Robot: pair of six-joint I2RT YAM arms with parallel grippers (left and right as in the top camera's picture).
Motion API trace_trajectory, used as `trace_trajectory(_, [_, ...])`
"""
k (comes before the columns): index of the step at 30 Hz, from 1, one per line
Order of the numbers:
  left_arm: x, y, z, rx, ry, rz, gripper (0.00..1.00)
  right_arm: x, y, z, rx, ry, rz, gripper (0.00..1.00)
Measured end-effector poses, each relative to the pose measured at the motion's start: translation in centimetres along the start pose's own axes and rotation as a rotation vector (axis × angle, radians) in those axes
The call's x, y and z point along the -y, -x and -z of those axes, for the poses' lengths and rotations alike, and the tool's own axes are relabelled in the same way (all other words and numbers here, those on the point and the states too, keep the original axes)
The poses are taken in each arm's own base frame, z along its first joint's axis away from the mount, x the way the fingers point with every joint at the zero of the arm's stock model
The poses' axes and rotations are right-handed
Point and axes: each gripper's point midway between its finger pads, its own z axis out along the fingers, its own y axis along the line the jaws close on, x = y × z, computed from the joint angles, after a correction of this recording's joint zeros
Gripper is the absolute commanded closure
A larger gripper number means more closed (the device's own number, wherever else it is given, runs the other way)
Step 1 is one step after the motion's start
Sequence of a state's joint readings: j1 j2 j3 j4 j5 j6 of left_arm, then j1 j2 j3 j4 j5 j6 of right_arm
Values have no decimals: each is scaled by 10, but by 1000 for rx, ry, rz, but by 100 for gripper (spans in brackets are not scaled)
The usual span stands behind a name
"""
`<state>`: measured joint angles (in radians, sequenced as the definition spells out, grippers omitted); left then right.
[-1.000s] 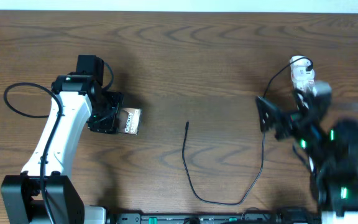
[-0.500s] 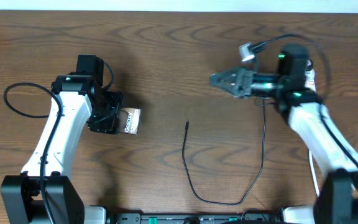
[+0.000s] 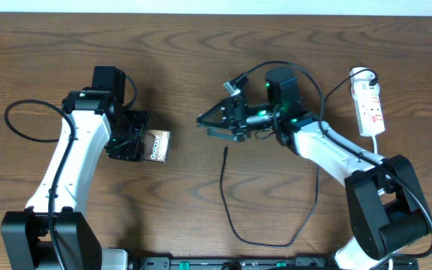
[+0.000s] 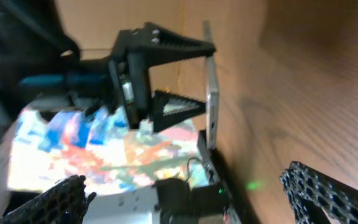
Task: Plug charger to phone and switch on socket
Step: 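Move the right gripper toward the phone held by the left gripper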
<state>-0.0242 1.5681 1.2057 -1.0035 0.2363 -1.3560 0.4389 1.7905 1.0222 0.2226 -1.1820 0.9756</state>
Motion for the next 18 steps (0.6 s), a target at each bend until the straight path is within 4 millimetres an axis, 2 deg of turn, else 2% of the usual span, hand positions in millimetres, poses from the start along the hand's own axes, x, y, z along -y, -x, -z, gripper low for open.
trace_trajectory(8, [2, -13, 0, -73, -10, 30, 92, 9, 4, -20, 69, -81, 1, 1])
trace_trajectory(18, [4, -30, 3, -176, -15, 114, 93, 13, 9, -20, 102, -105, 3, 1])
